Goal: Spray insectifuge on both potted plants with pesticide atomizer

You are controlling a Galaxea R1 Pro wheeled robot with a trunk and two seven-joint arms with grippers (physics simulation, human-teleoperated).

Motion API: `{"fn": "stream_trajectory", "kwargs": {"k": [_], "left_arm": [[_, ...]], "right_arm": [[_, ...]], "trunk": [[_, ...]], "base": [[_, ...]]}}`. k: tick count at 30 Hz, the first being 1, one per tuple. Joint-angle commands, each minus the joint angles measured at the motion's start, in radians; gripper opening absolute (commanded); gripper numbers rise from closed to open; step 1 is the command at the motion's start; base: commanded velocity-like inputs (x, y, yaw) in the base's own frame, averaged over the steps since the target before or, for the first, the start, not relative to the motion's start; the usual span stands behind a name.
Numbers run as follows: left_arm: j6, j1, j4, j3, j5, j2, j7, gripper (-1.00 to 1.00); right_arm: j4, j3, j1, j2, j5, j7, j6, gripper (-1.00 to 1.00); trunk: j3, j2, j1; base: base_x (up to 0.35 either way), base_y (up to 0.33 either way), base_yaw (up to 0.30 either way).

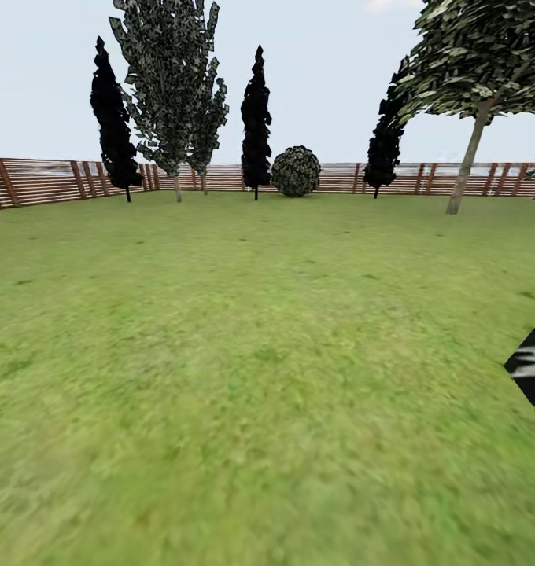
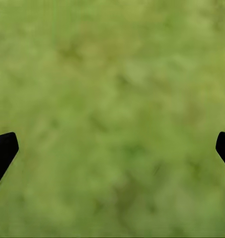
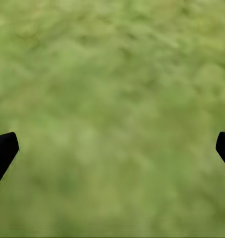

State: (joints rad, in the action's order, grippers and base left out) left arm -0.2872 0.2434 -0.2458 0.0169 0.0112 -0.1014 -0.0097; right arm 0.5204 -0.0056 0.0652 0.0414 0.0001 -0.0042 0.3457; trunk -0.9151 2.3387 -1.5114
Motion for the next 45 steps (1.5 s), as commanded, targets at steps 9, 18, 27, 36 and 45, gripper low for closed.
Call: {"fn": "stream_trajectory", "kwargs": {"k": [9,18,27,36,45], "left_arm": [[-0.004,0.001,0.000,0.002,0.001,0.000,-0.001,1.00],[-0.004,0.001,0.001,0.002,0.001,0.000,-0.001,1.00],[-0.004,0.001,0.001,0.002,0.001,0.000,-0.001,1.00],[-0.004,0.001,0.001,0.002,0.001,0.000,-0.001,1.00],[-0.004,0.001,0.000,0.002,0.001,0.000,-0.001,1.00]], "right_arm": [[0.000,-0.001,0.001,0.000,0.000,0.000,0.003,1.00],[0.000,-0.001,0.000,0.000,0.000,0.000,0.003,1.00],[0.000,-0.001,0.001,0.000,0.000,0.000,0.003,1.00],[0.000,-0.001,0.000,0.000,0.000,0.000,0.003,1.00],[0.000,0.000,0.001,0.000,0.000,0.000,0.003,1.00]], "trunk": [[-0.001,0.000,0.000],[-0.001,0.000,0.000],[-0.001,0.000,0.000],[-0.001,0.000,0.000],[-0.001,0.000,0.000]], "base": [[0.339,0.133,0.000],[0.339,0.035,0.000],[0.339,0.001,-0.015],[0.339,0.000,-0.197],[0.339,0.001,-0.262]]}}
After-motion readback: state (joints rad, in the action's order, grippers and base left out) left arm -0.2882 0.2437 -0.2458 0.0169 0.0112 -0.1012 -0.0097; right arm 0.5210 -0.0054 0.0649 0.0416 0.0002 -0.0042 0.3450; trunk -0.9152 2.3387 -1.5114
